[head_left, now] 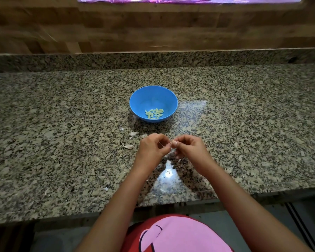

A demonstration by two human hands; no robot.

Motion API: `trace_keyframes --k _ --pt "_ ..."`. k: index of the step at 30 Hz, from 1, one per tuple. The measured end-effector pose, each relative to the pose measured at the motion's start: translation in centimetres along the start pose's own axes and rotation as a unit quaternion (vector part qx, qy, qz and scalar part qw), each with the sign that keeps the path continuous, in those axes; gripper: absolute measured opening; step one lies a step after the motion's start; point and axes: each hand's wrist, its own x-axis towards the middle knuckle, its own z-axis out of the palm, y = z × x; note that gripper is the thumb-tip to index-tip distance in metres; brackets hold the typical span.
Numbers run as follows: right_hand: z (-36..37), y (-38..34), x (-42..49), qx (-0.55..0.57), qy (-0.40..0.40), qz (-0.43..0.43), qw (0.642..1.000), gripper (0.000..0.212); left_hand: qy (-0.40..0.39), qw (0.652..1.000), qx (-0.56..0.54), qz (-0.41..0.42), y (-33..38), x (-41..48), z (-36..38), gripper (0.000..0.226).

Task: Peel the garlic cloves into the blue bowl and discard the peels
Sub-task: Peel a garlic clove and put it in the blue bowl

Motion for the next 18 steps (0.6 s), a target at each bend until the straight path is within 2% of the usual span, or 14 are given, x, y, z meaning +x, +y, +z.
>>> trace_keyframes --k 5,8,11,14,18 --pt "0.7 -0.3 0.1 0.186 0.040 0.105 0.976 0.010 -0.009 0.992 0.047 0.116 -0.5 -1.0 0.3 0.011" --pt "-0.2 -0.4 0.5 0.229 0.093 0.118 0.962 0.011 0.002 0.994 0.015 0.107 -1.1 -1.4 -0.1 0.004" --pt "-0.7 -0.1 0.6 0.215 0.084 0.102 0.968 0.008 -0.040 0.997 0.062 0.037 -1.6 -1.0 -0.2 0.008" --pt "-0.5 0.4 0.5 0.135 0.060 0.062 0.987 0.006 -0.083 0.990 0.109 -0.021 -1.5 -0.3 -0.1 0.022" --pt "-0.1 0.5 0.6 0.052 0.052 0.028 0.997 0.006 -0.070 0.994 0.072 -0.051 -1.0 0.1 -0.1 0.014"
